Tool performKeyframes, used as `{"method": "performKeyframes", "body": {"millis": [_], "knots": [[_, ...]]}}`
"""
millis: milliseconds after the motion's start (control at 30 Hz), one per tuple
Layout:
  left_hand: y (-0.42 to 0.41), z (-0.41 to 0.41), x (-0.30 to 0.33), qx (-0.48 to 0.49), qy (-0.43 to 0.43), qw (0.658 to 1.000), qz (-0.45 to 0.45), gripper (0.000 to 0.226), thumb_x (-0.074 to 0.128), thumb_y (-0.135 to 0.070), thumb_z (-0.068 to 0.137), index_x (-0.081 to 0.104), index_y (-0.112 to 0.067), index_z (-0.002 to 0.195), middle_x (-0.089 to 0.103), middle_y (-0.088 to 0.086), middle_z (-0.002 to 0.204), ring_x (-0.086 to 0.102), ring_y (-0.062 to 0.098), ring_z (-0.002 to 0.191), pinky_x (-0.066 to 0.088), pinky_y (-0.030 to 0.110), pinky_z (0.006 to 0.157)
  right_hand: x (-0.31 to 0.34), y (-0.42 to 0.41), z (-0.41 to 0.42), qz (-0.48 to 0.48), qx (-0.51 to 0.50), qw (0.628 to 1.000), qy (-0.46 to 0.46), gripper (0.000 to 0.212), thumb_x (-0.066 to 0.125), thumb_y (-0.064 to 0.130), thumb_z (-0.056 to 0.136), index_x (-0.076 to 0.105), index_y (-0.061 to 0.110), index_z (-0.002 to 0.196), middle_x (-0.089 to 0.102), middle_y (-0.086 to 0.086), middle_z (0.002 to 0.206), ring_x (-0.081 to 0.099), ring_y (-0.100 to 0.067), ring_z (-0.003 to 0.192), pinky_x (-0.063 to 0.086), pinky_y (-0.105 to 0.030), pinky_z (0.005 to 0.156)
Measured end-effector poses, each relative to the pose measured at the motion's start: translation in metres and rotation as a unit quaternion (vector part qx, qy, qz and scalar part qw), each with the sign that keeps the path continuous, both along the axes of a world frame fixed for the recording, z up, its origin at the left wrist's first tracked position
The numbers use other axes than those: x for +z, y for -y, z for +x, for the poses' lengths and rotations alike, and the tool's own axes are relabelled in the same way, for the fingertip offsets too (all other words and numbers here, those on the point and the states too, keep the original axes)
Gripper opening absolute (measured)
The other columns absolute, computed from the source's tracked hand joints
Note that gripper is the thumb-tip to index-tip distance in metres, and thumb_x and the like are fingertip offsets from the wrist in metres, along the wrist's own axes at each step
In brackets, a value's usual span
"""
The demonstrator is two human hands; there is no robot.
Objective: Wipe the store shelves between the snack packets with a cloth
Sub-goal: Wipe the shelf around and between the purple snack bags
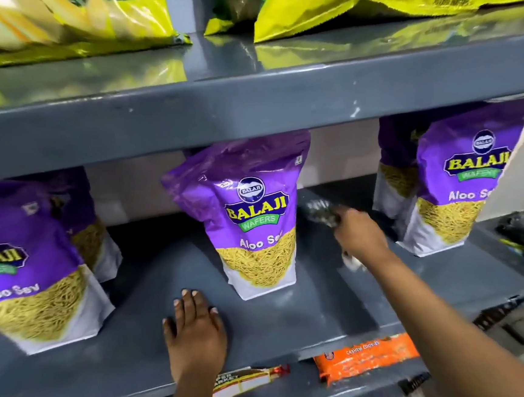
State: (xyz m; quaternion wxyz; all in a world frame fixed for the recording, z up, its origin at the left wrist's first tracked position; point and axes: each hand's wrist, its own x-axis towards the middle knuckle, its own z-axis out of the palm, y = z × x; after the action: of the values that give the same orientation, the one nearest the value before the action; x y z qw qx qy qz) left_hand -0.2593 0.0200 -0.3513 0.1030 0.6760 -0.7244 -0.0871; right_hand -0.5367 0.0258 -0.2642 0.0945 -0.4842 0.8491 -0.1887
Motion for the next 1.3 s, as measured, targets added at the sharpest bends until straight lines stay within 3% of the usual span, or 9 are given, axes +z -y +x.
{"method": "performKeyframes", "body": {"millis": [167, 267, 400, 600, 800, 1000, 1167, 1233, 1300], "knots": [[0.002, 0.001, 0.001, -0.001, 0.019, 0.999, 0.028, 0.056, 0.029, -0.029, 0.078, 0.062, 0.005, 0.109, 0.064, 0.024, 0.115, 0.062, 0.041, 0.103, 0.048, 0.059, 0.08, -0.002, 0.072, 0.02, 0.175, 0.162, 0.969, 0.055, 0.039, 0.039, 0.025, 0.097, 0.05, 0.007, 0.13, 0.053, -0.018, 0.137, 0.052, -0.032, 0.122, 0.041, -0.034, 0.101], [0.001, 0.002, 0.001, -0.013, 0.041, 0.998, 0.034, 0.055, 0.03, -0.029, 0.078, 0.062, 0.004, 0.109, 0.065, 0.023, 0.115, 0.062, 0.039, 0.102, 0.049, 0.057, 0.08, 0.002, 0.089, 0.015, 0.115, 0.108, 0.987, 0.021, 0.037, 0.039, 0.024, 0.097, 0.051, 0.007, 0.128, 0.052, -0.017, 0.138, 0.049, -0.032, 0.125, 0.04, -0.037, 0.103], [0.003, 0.002, -0.001, -0.018, 0.049, 0.998, 0.04, 0.055, 0.031, -0.029, 0.078, 0.062, 0.003, 0.11, 0.065, 0.022, 0.115, 0.063, 0.038, 0.103, 0.049, 0.056, 0.08, -0.016, 0.097, 0.009, 0.15, 0.096, 0.984, 0.012, 0.035, 0.049, 0.024, 0.09, 0.056, 0.012, 0.122, 0.055, -0.017, 0.132, 0.05, -0.035, 0.121, 0.041, -0.041, 0.102], [0.005, 0.003, -0.006, -0.013, 0.023, 0.999, 0.021, 0.057, 0.028, -0.03, 0.079, 0.059, 0.004, 0.113, 0.062, 0.023, 0.119, 0.06, 0.04, 0.107, 0.047, 0.057, 0.084, -0.021, 0.097, -0.007, 0.188, -0.056, 0.979, -0.045, 0.073, 0.046, 0.059, 0.083, 0.035, 0.018, 0.141, 0.023, -0.008, 0.155, 0.023, -0.033, 0.14, 0.026, -0.044, 0.113], [0.004, 0.004, -0.008, -0.014, -0.005, 1.0, 0.0, 0.065, 0.019, -0.035, 0.081, 0.052, 0.002, 0.124, 0.052, 0.021, 0.133, 0.049, 0.038, 0.121, 0.038, 0.058, 0.096, -0.003, 0.034, 0.01, 0.219, -0.039, 0.969, -0.106, 0.047, 0.033, 0.032, 0.098, 0.04, 0.007, 0.137, 0.036, -0.018, 0.146, 0.036, -0.031, 0.134, 0.034, -0.039, 0.108], [0.002, 0.006, -0.005, -0.024, 0.001, 1.0, -0.002, 0.074, 0.004, -0.039, 0.079, 0.025, -0.005, 0.141, 0.021, 0.013, 0.153, 0.017, 0.028, 0.141, 0.014, 0.048, 0.112, -0.016, -0.042, 0.025, 0.197, -0.103, 0.97, -0.102, 0.037, 0.034, 0.013, 0.096, 0.052, 0.006, 0.128, 0.044, -0.02, 0.138, 0.045, -0.033, 0.127, 0.04, -0.04, 0.104], [0.002, 0.005, -0.005, -0.025, -0.01, 1.0, 0.014, 0.071, 0.012, -0.036, 0.081, 0.043, 0.006, 0.13, 0.042, 0.025, 0.14, 0.038, 0.041, 0.129, 0.028, 0.06, 0.102, -0.017, -0.064, 0.026, 0.065, -0.212, 0.975, -0.011, 0.034, 0.038, 0.018, 0.096, 0.051, 0.001, 0.123, 0.047, -0.022, 0.133, 0.051, -0.039, 0.119, 0.045, -0.044, 0.097], [0.002, 0.003, -0.005, -0.02, -0.017, 0.999, 0.018, 0.067, 0.017, -0.033, 0.081, 0.049, 0.009, 0.123, 0.049, 0.028, 0.132, 0.046, 0.045, 0.121, 0.034, 0.064, 0.096, -0.011, -0.044, 0.027, 0.026, -0.192, 0.981, -0.016, 0.04, 0.042, 0.027, 0.095, 0.048, 0.001, 0.125, 0.042, -0.026, 0.135, 0.048, -0.041, 0.121, 0.044, -0.045, 0.097], [0.001, 0.003, -0.003, -0.017, -0.014, 1.0, 0.02, 0.069, 0.015, -0.034, 0.082, 0.046, 0.008, 0.126, 0.046, 0.027, 0.136, 0.042, 0.043, 0.125, 0.03, 0.062, 0.1, -0.01, -0.017, 0.03, 0.07, -0.141, 0.987, -0.013, 0.049, 0.042, 0.035, 0.093, 0.045, 0.005, 0.132, 0.033, -0.023, 0.144, 0.036, -0.042, 0.129, 0.038, -0.046, 0.103]]}}
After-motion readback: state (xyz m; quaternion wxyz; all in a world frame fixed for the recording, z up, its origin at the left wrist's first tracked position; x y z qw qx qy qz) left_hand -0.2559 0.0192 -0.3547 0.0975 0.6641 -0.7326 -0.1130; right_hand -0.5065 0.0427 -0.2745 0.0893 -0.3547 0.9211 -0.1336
